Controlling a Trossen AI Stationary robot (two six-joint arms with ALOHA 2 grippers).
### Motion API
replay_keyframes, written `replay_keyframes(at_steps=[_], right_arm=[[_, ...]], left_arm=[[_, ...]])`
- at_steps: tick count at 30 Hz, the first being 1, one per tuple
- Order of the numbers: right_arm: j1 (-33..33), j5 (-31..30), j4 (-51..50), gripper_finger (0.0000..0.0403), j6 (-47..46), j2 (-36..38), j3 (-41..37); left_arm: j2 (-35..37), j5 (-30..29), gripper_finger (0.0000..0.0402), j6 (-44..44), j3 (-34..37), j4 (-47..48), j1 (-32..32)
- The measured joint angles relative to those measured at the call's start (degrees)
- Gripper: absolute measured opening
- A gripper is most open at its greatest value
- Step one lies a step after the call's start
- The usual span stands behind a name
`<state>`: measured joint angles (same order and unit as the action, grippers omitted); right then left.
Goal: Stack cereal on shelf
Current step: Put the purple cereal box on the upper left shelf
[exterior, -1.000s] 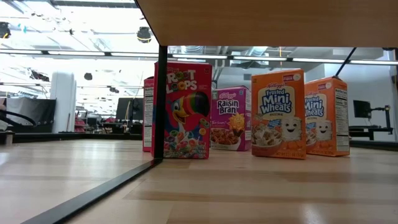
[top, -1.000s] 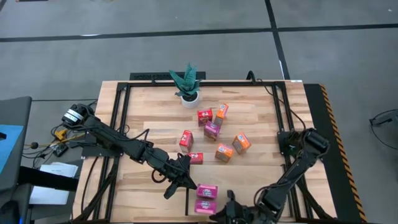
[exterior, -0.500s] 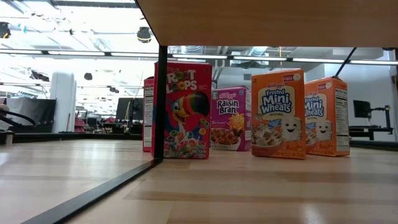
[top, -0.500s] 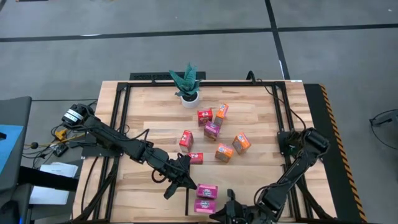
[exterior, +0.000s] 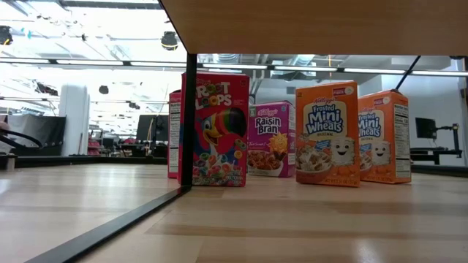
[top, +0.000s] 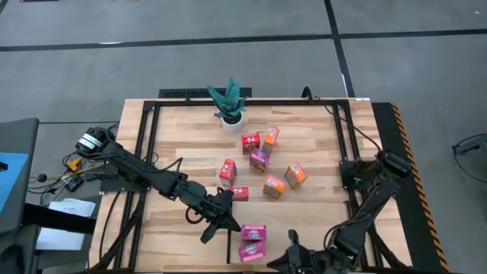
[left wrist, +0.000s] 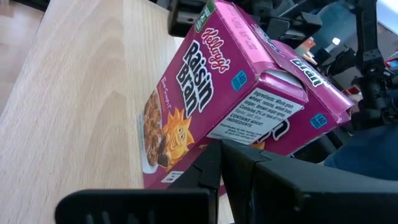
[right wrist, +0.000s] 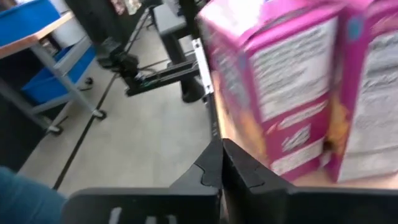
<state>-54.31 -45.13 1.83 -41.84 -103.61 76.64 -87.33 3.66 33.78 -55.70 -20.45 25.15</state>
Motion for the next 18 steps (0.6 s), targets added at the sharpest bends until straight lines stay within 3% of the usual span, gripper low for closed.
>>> replay_keyframes(at_steps=[6,9,14,18], right_arm=[[-0.39,2.53,-0.96,0.0024,-1.17,-0.74,-0.04],[-0.32,2.46,-1.13,0.0014,-1.21,-0.57,0.02],[-0.84,2.05,-1.48,0.0020,-1.24,-0.57,0.02],[-0.53,1.88,-1.84,0.0031,-1.19,-0.59,0.02]], left_arm=[[0.33,2.01,0.0000,3.92,0.00,1.47,0.09],[3.01,1.53,0.0000,6.88,0.00,8.12,1.34],[10.69,-11.37,0.0000,9.76,0.00,23.12,5.44],[12.35,-24.26,0.0000,10.93,-0.02,19.14,13.08]])
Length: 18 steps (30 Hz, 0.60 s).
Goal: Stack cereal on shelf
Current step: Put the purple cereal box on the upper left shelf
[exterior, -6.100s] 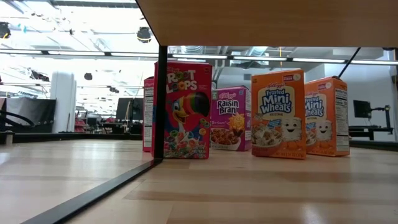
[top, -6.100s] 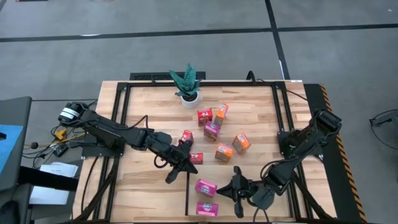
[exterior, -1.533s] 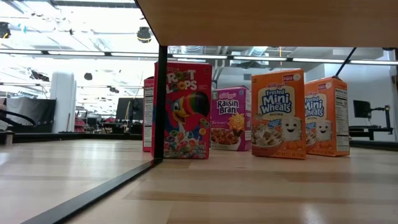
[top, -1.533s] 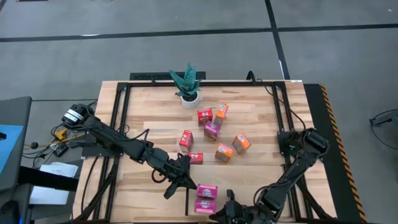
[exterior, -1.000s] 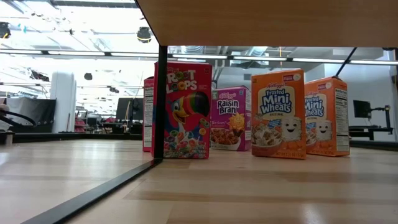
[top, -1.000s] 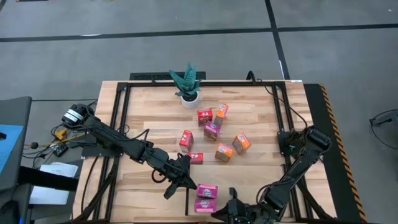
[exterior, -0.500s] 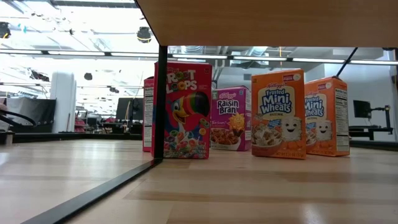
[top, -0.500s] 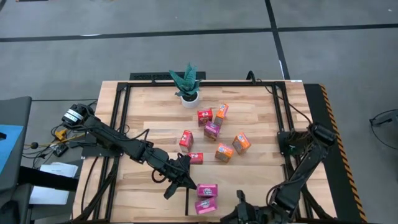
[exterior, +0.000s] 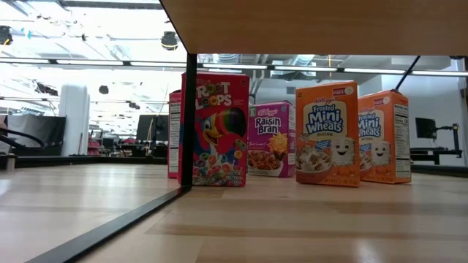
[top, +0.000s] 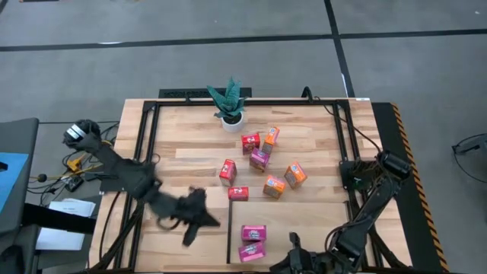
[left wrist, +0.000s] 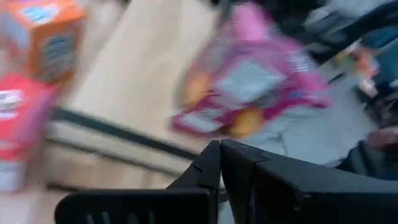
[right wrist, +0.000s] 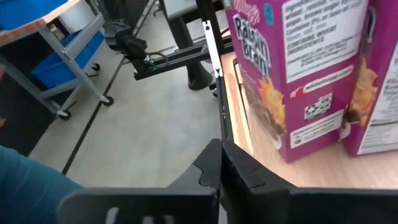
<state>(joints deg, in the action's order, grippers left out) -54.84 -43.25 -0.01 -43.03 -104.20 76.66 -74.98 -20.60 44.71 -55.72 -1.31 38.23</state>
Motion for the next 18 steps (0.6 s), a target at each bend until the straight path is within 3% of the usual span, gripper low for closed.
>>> replay_keyframes(at_steps=[3,8,18], right_arm=[[0.33,-0.22,-2.02,0.0028,-0.04,0.00,0.00],[1.05,-0.27,-3.66,0.0013,-0.46,0.00,0.00],[1.76,-0.17,-5.70,0.0033,-2.83,0.00,0.00]], left_arm=[[-3.75,-7.75,0.0000,-1.05,-0.04,-8.99,6.41],[-14.12,-13.67,0.0000,-1.39,-1.41,-19.07,11.56],[-27.47,-13.06,0.0000,-7.97,-11.99,-20.36,10.58]])
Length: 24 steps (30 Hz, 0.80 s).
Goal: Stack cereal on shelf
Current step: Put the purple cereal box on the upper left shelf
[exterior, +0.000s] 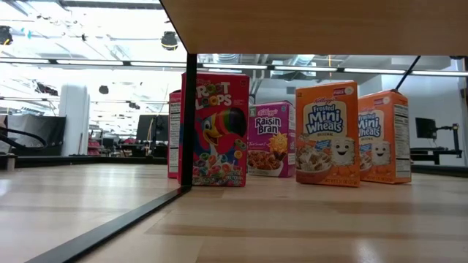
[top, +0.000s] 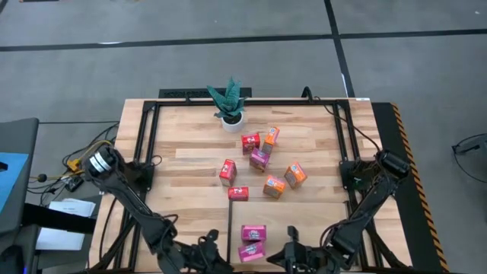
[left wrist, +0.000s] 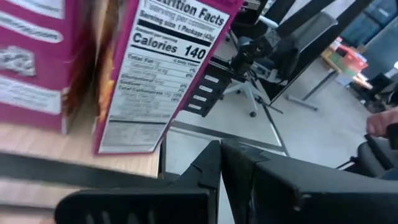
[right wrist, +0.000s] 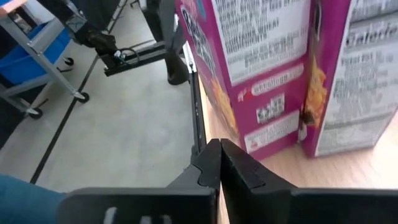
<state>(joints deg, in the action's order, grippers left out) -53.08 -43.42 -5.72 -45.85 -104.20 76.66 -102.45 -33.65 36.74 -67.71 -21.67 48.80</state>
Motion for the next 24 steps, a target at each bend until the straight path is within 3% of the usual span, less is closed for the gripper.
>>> replay_keyframes(at_steps=[8,17,24], right_arm=[[0.00,0.02,-0.75,0.0013,-0.85,0.00,0.00],[0.00,0.00,-0.72,0.0035,-1.71,0.00,0.00],[-0.02,0.01,-0.71,0.0014,-2.16,0.00,0.00]], left_arm=[[-1.77,0.71,0.0000,-4.23,-1.19,-2.09,-1.67],[-1.63,-0.72,0.0000,-4.62,-1.19,-1.04,-3.32],[1.18,-1.77,0.0000,-4.41,-1.19,3.74,-3.77]])
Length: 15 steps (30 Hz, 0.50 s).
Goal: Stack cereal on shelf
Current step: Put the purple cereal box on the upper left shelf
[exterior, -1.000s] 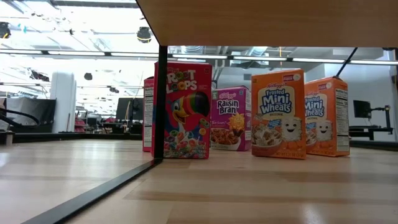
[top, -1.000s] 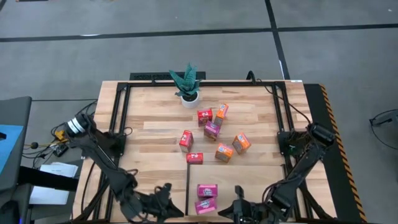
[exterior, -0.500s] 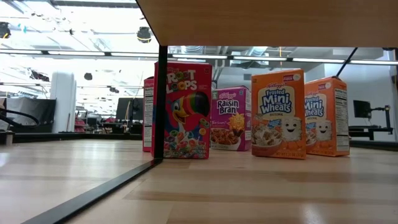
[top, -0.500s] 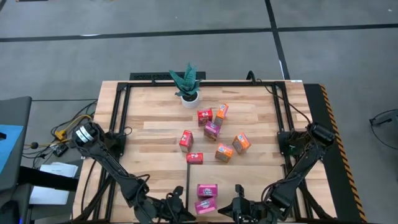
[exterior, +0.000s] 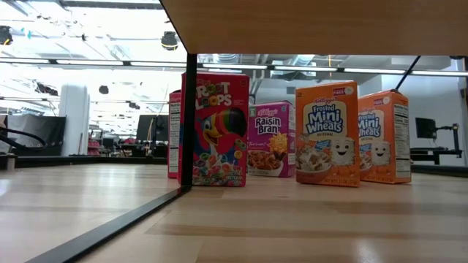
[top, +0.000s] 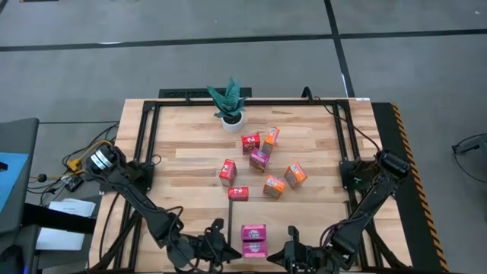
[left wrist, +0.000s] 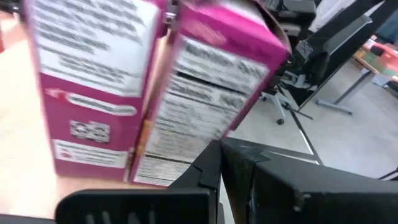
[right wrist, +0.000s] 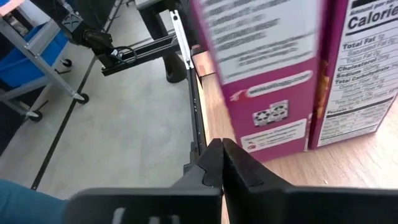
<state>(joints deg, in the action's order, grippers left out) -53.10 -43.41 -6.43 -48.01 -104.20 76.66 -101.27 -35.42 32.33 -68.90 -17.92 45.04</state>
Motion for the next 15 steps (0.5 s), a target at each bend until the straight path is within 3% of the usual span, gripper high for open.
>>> replay_keyframes(at_steps=[7,15], right_arm=[[0.00,-0.01,-1.63,0.0027,0.23,0.18,0.00],[0.54,-0.28,-19.31,0.0021,-1.07,9.77,0.00]], left_arm=[[2.49,0.42,0.0000,6.35,0.02,8.49,1.76],[13.03,-2.05,0.0000,4.81,0.02,21.03,1.78]])
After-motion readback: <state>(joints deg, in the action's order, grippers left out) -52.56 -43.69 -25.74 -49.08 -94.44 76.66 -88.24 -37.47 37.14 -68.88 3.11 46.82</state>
